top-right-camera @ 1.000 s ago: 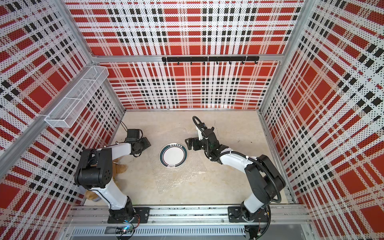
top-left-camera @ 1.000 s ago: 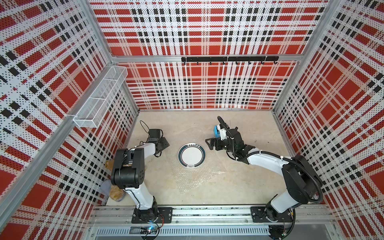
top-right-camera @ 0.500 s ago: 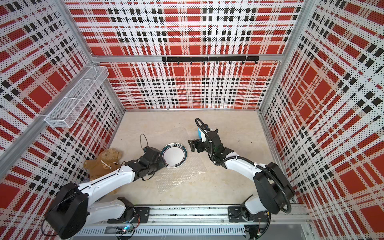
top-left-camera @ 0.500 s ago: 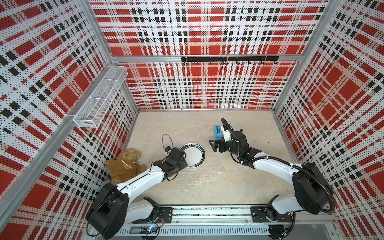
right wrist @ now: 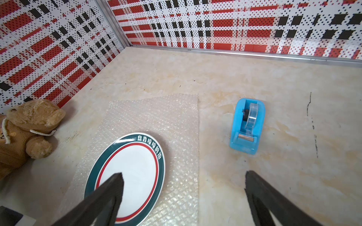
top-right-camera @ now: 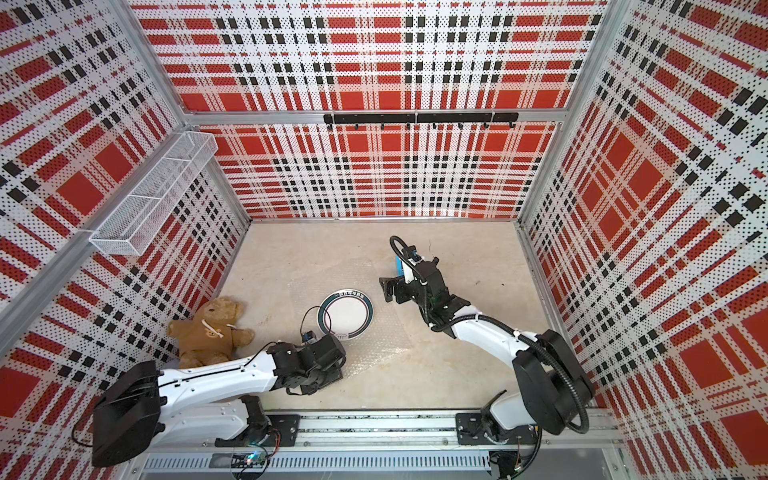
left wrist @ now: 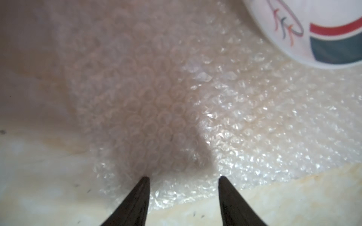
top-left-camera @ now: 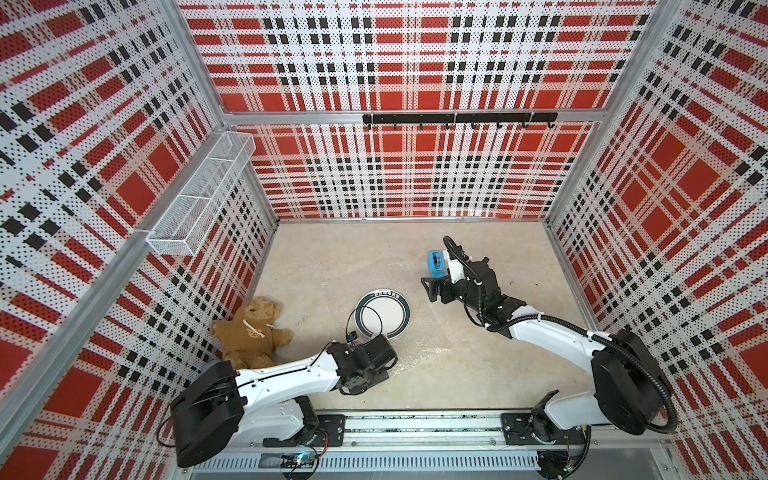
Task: Wrap dinner plates in bubble wrap
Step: Wrap the plate in the bubble wrap.
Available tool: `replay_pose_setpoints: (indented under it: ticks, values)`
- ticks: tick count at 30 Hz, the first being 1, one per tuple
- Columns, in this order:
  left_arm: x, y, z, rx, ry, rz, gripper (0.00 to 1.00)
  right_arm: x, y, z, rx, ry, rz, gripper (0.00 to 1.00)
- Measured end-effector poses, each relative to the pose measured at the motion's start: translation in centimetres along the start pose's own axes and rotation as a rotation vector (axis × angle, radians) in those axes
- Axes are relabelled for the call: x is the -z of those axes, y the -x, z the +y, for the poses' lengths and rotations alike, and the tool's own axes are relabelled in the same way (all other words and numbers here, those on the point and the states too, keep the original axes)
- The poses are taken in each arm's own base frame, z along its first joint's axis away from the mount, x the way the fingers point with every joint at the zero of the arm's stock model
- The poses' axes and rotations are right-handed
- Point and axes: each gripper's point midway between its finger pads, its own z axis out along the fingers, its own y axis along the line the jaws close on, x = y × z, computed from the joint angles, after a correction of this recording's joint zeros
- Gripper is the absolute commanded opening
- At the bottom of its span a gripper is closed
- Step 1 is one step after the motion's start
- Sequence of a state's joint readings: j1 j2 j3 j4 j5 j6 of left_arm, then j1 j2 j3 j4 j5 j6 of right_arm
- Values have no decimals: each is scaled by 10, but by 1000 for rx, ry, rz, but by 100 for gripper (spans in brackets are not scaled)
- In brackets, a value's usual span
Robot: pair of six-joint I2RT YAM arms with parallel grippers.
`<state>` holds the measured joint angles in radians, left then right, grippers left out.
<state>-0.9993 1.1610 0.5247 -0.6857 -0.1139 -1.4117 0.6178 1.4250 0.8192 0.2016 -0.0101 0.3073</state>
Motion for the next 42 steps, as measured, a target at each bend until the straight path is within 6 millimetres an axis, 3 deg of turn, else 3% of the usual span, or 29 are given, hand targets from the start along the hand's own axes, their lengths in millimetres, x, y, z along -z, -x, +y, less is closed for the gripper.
replay_pose_setpoints:
  ticks: [6, 10, 12, 15, 19, 23, 27, 30, 33, 39, 42]
  values:
    - [18, 5, 18, 59, -8, -15, 78, 0, -7, -2, -1, -2, 8, 100]
    - [24, 5, 20, 85, -37, -16, 66, 0, -9, -2, -4, -2, 9, 100]
    - [18, 1, 30, 89, -14, -5, 63, 0, -7, -2, -4, 0, 2, 100]
    - [9, -6, 56, 74, 85, 8, 63, 0, -6, -1, -4, 1, -3, 100]
    - [10, -8, 64, 57, 120, 10, 63, 0, -5, -1, -5, 1, -7, 100]
    - [8, -10, 64, 54, 125, 17, 48, 0, -11, -3, -8, -1, 1, 100]
    - [4, -13, 48, 51, 70, 32, 17, 0, -17, -5, -9, -7, 9, 100]
    - [3, -11, 43, 34, 75, 29, 0, 0, -16, -5, -10, -10, 6, 100]
    - [9, 0, 39, 33, 92, 9, 0, 0, -16, -5, -11, -8, 3, 100]
    - [44, 67, -13, 92, -30, -105, 0, 0, -13, 4, -1, 44, -6, 100]
    - [48, 101, -38, 74, -69, -154, 0, 1, -14, 15, 22, 110, -7, 100]
